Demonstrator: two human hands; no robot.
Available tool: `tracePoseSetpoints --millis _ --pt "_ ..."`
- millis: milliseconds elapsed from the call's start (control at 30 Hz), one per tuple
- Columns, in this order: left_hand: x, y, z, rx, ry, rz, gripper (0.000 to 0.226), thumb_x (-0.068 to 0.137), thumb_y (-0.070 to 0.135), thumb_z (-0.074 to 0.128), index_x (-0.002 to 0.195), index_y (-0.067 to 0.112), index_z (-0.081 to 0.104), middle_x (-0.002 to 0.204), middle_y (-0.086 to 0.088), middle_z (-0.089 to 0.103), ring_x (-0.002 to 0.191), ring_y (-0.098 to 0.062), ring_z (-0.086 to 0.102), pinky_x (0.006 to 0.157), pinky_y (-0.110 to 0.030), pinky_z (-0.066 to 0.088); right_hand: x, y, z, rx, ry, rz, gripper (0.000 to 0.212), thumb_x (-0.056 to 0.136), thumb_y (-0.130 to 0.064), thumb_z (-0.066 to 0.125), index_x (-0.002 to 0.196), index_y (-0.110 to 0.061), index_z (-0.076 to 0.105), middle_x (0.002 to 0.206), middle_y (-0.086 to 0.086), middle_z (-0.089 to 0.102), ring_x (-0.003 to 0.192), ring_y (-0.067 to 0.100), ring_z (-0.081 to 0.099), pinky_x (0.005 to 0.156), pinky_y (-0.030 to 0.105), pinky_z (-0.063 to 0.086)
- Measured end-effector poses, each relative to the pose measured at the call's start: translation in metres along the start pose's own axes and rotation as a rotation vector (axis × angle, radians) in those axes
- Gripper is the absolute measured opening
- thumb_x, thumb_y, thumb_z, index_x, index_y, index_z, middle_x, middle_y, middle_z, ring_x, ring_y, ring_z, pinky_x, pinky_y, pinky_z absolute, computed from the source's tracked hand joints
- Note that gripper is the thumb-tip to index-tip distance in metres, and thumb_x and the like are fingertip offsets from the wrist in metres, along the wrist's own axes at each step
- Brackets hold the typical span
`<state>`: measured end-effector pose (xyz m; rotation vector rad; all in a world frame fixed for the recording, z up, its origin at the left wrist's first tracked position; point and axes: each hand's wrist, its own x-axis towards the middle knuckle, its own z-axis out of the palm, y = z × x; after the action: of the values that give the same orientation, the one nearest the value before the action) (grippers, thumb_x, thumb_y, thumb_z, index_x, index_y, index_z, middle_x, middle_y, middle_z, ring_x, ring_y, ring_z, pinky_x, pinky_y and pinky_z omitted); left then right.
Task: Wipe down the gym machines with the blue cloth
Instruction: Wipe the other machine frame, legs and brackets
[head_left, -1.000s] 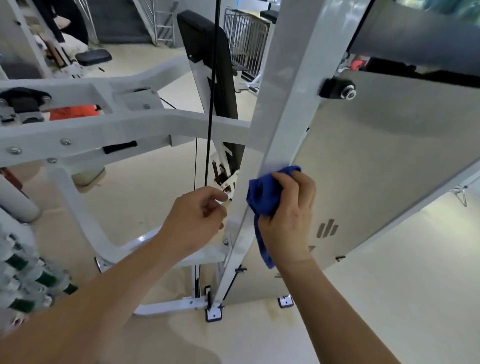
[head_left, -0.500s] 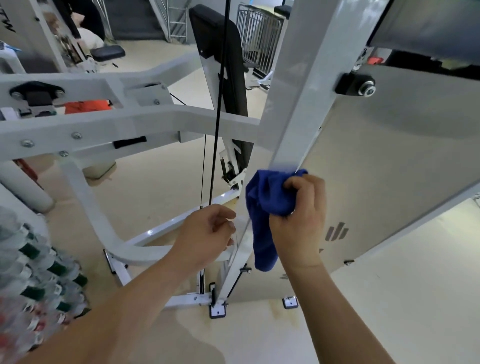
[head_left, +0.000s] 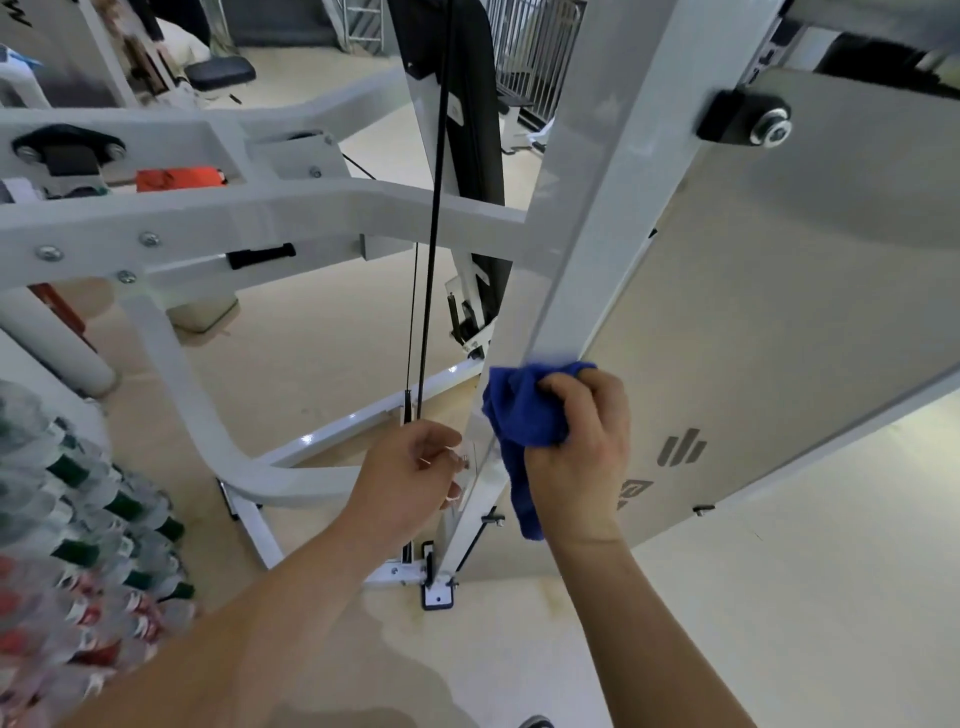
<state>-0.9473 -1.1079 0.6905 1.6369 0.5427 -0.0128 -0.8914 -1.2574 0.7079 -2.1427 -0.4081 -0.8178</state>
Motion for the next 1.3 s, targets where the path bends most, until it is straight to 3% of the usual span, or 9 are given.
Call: tracePoseSetpoints --millis 167,300,567,667,733,833,1000,1133,1300 --pt "-0.016 0.004 0.01 -0.106 0.056 0.091 0.008 0.098 0.011 0.063 0.1 0.017 0.068 0.093 -0.005 0.073 0.07 -0.022 0.073 0.065 -0.031 0.061 0.004 -0.007 -0.013 0.079 -0.021 0.068 0.023 0.075 0.005 0.07 0.096 -0.004 0.071 0.104 0.005 0.061 0.091 0.018 0.059 0.08 0.015 0.045" --pt "-0.029 0.025 0.026 -0.273 -0.064 0.177 0.016 0.104 0.032 0.055 0.108 0.019 0.064 0.102 -0.003 0.072 0.088 -0.024 0.075 0.078 -0.038 0.064 0.015 -0.007 -0.018 0.019 -0.016 0.023 0.011 0.077 -0.006 0.063 0.088 -0.007 0.063 0.096 0.0 0.056 0.079 0.009 0.05 0.069 0.009 0.039" --pt "-0.022 0.046 0.052 -0.54 0.004 0.083 0.017 0.099 0.033 0.057 0.101 0.019 0.067 0.102 -0.021 0.072 0.096 -0.046 0.069 0.088 -0.063 0.057 0.01 0.003 -0.05 0.127 -0.34 -0.072 0.031 0.08 0.005 0.066 0.105 -0.01 0.077 0.1 -0.003 0.073 0.09 0.006 0.064 0.085 0.005 0.044" --pt "-0.021 0.049 0.056 -0.399 0.084 0.155 0.011 0.1 0.026 0.059 0.091 0.024 0.065 0.086 0.003 0.073 0.084 -0.019 0.071 0.077 -0.039 0.06 0.019 0.009 -0.064 0.14 -0.401 -0.071 0.028 0.085 0.003 0.059 0.1 -0.014 0.076 0.089 -0.007 0.071 0.082 0.013 0.065 0.076 0.024 0.053" --pt "-0.023 0.057 0.055 -0.258 0.188 0.256 0.009 0.094 0.016 0.067 0.093 0.023 0.061 0.08 0.01 0.069 0.075 -0.008 0.066 0.069 -0.026 0.056 0.024 0.013 -0.067 0.115 -0.251 -0.082 0.023 0.086 0.0 0.06 0.099 -0.012 0.076 0.095 -0.003 0.071 0.087 0.017 0.067 0.078 0.035 0.054" --pt "-0.029 0.077 0.045 -0.039 0.336 0.587 0.017 0.093 0.01 0.069 0.094 0.024 0.06 0.086 0.009 0.065 0.078 -0.009 0.062 0.069 -0.016 0.048 0.036 0.023 -0.068 -0.097 0.003 -0.161 0.029 0.091 -0.01 0.068 0.12 -0.008 0.074 0.128 0.016 0.06 0.121 0.032 0.057 0.101 0.043 0.049" --pt "-0.012 0.092 0.049 0.464 0.634 1.134 0.016 0.091 0.003 0.068 0.106 0.002 0.072 0.106 -0.014 0.06 0.094 -0.016 0.056 0.081 -0.019 0.047 0.062 0.056 -0.058 -0.303 0.014 -0.464 0.049 0.098 -0.024 0.067 0.146 -0.017 0.056 0.154 0.028 0.028 0.147 0.055 0.025 0.123 0.053 0.027" --pt "0.014 0.024 0.075 0.669 0.554 1.02 0.029 0.088 0.003 0.07 0.115 0.013 0.064 0.112 -0.01 0.056 0.096 -0.029 0.058 0.08 -0.041 0.052 0.066 0.087 -0.051 -0.356 -0.029 -0.551 0.055 0.1 -0.028 0.066 0.151 -0.018 0.051 0.158 0.023 0.02 0.149 0.053 0.021 0.118 0.063 0.031" --pt "0.003 0.004 0.092 0.536 0.584 0.84 0.024 0.087 -0.008 0.066 0.106 0.006 0.065 0.11 -0.006 0.052 0.092 -0.019 0.055 0.08 -0.033 0.053 0.07 0.1 -0.04 -0.314 -0.018 -0.556 0.057 0.099 -0.031 0.065 0.152 -0.021 0.047 0.158 0.023 0.023 0.148 0.052 0.022 0.123 0.061 0.022"
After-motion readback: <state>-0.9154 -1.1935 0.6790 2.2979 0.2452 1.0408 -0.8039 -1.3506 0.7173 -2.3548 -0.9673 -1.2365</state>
